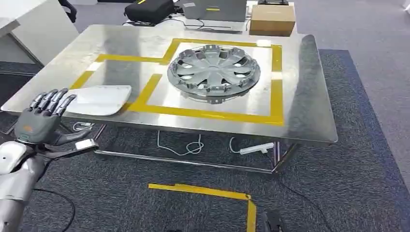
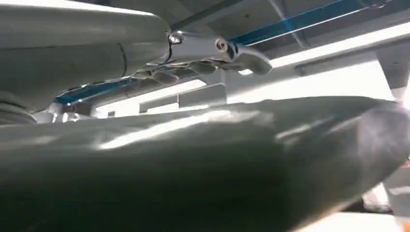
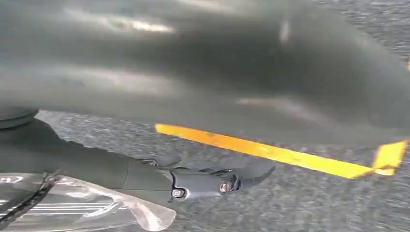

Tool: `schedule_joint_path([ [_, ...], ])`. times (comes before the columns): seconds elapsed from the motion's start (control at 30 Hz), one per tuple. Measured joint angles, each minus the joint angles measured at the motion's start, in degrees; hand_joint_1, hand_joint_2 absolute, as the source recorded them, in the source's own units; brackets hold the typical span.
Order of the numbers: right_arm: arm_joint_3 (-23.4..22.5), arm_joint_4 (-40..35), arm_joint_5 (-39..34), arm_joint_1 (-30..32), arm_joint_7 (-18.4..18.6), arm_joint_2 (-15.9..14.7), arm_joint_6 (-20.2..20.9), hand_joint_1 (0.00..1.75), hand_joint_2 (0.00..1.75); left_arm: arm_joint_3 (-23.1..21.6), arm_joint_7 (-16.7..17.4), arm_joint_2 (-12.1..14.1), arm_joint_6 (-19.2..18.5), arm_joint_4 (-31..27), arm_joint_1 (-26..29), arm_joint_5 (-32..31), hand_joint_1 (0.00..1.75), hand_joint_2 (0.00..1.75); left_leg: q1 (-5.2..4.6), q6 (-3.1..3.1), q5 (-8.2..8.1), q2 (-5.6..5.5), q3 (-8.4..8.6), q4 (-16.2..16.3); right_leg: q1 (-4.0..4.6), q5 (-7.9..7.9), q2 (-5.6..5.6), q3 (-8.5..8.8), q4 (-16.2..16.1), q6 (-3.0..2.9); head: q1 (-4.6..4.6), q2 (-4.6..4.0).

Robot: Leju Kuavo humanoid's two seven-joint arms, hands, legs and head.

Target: Take the parts from the cabinet and place them on the table.

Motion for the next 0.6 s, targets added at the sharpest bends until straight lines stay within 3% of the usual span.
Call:
schedule_joint_path([
  [0.07, 0.00, 0.00, 0.00, -0.02, 0.00, -0.04, 0.07, 0.00, 0.00, 0.24, -0.17, -0.13, 0.00, -0.70, 0.38, 0.20, 0.00, 0.00, 0.05, 0.19, 2.54, 0.00, 6.43, -8.76, 0.00, 1.09, 0.00, -1.55, 0.40, 0.23, 0.00, 0.00],
  [0.1, 0.02, 0.00, 0.00, -0.06, 0.00, -0.07, 0.07, 0.00, 0.00, 0.46, -0.20, -0.15, 0.00, -1.09, 0.38, 0.24, 0.00, 0.00, 0.02, 0.38, 1.18, -0.05, 10.07, -13.68, 0.11, 1.48, 0.01, -1.97, 0.64, 0.49, -0.02, 0.00],
  [0.13, 0.07, 0.00, 0.04, -0.12, -0.02, -0.07, 0.07, 0.00, 0.00, 0.57, -0.22, -0.20, 0.02, -1.51, 0.47, 0.26, 0.00, 0.00, -0.27, 0.86, 0.07, -0.28, 11.72, -17.10, 0.29, 1.87, -0.02, -2.38, 0.89, 0.80, 0.11, 0.00],
  [0.2, 0.07, 0.00, 0.13, -0.09, 0.00, -0.07, 0.22, 0.00, 0.00, 0.94, -0.54, -0.28, 0.07, -1.82, 0.83, 0.33, 0.00, 0.00, -0.70, 1.50, 0.65, -0.24, 11.05, -16.63, 0.01, 2.93, -0.06, -2.42, 0.66, 1.49, -0.20, 0.00],
  [0.27, 0.20, 0.00, 0.63, 0.04, 0.32, -0.07, 0.52, 0.00, 0.00, 1.29, -1.14, -0.66, 0.07, -2.58, 1.54, 0.83, 0.00, 0.00, -0.39, 2.73, 2.07, 0.10, 10.36, -17.28, -0.27, 3.16, 0.09, -2.93, 0.76, 2.26, -0.17, 0.00],
  [0.33, 0.39, 0.00, 1.12, 0.10, 1.01, -0.07, 0.85, 0.00, 0.00, 1.49, -1.33, -1.03, 0.07, -3.48, 2.12, 1.21, 0.00, 0.00, -0.49, 3.50, 3.28, 0.24, 9.03, -17.25, -0.30, -2.29, 0.02, -4.71, 3.94, 2.67, 0.18, 0.00],
  [0.37, 0.39, 0.00, 1.16, 0.12, 0.98, -0.07, 0.90, 0.00, 0.00, 1.51, -1.36, -1.05, 0.07, -3.61, 2.24, 1.29, 0.00, 0.00, -0.49, 3.55, 3.41, 0.26, 8.87, -17.25, -0.31, -3.02, 0.02, -5.01, 4.56, 2.72, 0.20, 0.00],
  [0.4, 0.46, 0.00, 1.25, 0.08, 0.98, -0.07, 0.96, 0.00, 0.00, 1.64, -1.42, -1.23, 0.07, -4.19, 2.85, 1.57, 0.00, 0.00, -0.49, 3.56, 3.98, 0.26, 8.12, -17.23, -0.32, -5.94, 0.00, -5.81, 7.83, 2.94, 0.24, 0.00],
  [0.43, 0.57, 0.00, 1.62, 0.04, 0.98, -0.07, 1.20, 0.00, 0.00, 1.73, -1.49, -1.55, 0.07, -5.27, 4.04, 1.97, 0.00, 0.00, -0.56, 3.60, 5.03, 0.32, 6.74, -17.17, -0.32, -9.64, 0.01, -7.18, 14.23, 3.16, 0.20, 0.00],
  [0.47, 0.77, 0.00, 1.81, 0.06, 0.98, -0.13, 1.33, 0.00, 0.00, 1.77, -1.49, -1.88, 0.07, -6.12, 4.94, 2.12, 0.00, 0.00, -0.62, 3.55, 5.77, 0.35, 5.75, -17.10, -0.31, -10.39, 0.00, -7.62, 17.71, 3.24, 0.28, 0.00],
  [0.5, 0.90, 0.00, 1.97, 0.10, 1.01, -0.24, 1.36, 0.00, 0.00, 1.79, -1.51, -2.19, 0.07, -6.74, 5.91, 2.30, 0.00, 0.00, -0.67, 3.46, 6.56, 0.38, 4.65, -17.07, -0.30, -9.18, 0.01, -7.04, 19.26, 3.23, 0.24, 0.00],
  [0.53, 0.92, 0.00, 2.01, 0.10, 1.01, -0.35, 1.36, 0.00, 0.00, 1.79, -1.55, -2.36, 0.07, -7.22, 6.57, 2.39, 0.00, 0.00, -0.70, 3.38, 7.27, 0.41, 3.68, -17.06, -0.29, -7.08, 0.00, -5.47, 18.39, 3.13, 0.26, 0.00],
  [0.57, 0.94, 0.00, 2.01, 0.07, 1.01, -0.42, 1.36, 0.00, 0.00, 1.82, -1.57, -2.51, 0.07, -7.57, 7.02, 2.49, 0.00, 0.00, -0.70, 3.27, 8.00, 0.42, 2.71, -17.02, -0.27, -4.96, 0.00, -3.00, 15.75, 2.93, 0.24, 0.00],
  [0.6, 1.03, 0.00, 2.05, 0.01, 1.01, -0.48, 1.38, 0.00, 0.00, 1.90, -1.57, -2.60, 0.07, -7.98, 7.40, 2.56, 0.00, 0.00, -0.70, 3.10, 8.74, 0.40, 1.78, -17.00, -0.25, -3.89, 0.00, 0.75, 11.08, 2.73, 0.26, 0.00],
])
